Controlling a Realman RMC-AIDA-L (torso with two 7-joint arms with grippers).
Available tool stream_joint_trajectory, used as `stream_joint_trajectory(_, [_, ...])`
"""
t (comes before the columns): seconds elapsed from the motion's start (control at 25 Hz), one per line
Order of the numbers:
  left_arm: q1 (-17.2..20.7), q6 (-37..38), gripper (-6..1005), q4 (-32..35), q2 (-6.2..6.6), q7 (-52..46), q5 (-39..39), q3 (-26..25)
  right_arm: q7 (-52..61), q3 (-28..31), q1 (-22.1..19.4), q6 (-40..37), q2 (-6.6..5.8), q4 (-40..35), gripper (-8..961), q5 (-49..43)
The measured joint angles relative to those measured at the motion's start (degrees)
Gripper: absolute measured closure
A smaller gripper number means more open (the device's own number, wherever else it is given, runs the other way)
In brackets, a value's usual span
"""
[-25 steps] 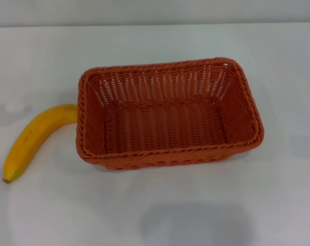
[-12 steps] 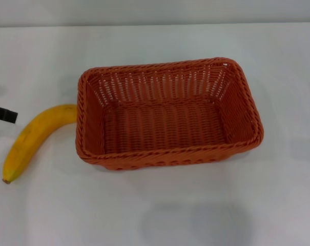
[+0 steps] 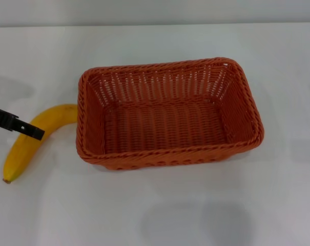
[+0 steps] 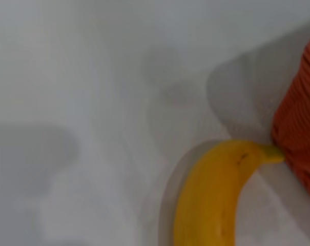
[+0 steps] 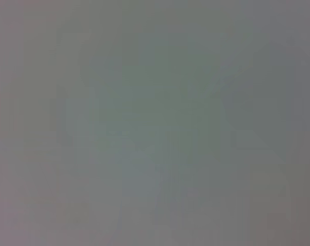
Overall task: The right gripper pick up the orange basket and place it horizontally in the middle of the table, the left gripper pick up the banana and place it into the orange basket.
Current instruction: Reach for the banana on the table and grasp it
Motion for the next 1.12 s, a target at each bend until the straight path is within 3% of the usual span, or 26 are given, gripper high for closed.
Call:
stream_joint_trajectory(0.04, [-0.75,-2.43,122,0.94,-1.05,-0.79,2.32,-0.02,0.0,0.1,-0.05,0.29,0.0,0.12,303,0.0])
stream_joint_trajectory(0.12, [-1.31,-4.43,128,1.63,-1.8,-1.47,4.49,-0.02,0.0,0.22,-0.1,0.66,0.0,0.42,303,0.02])
stream_joint_trajectory(0.36, [-2.79,-7.3,150,2.51,-3.09,-2.42,7.08,-0.03,0.0,0.28,-0.18,0.97,-0.06,0.62,303,0.19])
stream_joint_trajectory(0.8, [-3.15,-7.8,188,4.98,-3.06,-3.46,9.49,-0.03,0.01,0.37,-0.27,0.97,-0.18,0.6,302,0.42])
stream_joint_trajectory(1.12, [-2.51,-7.64,401,3.32,-2.5,-5.33,9.86,-0.03,0.0,0.72,-0.59,0.97,-0.18,0.59,301,0.42])
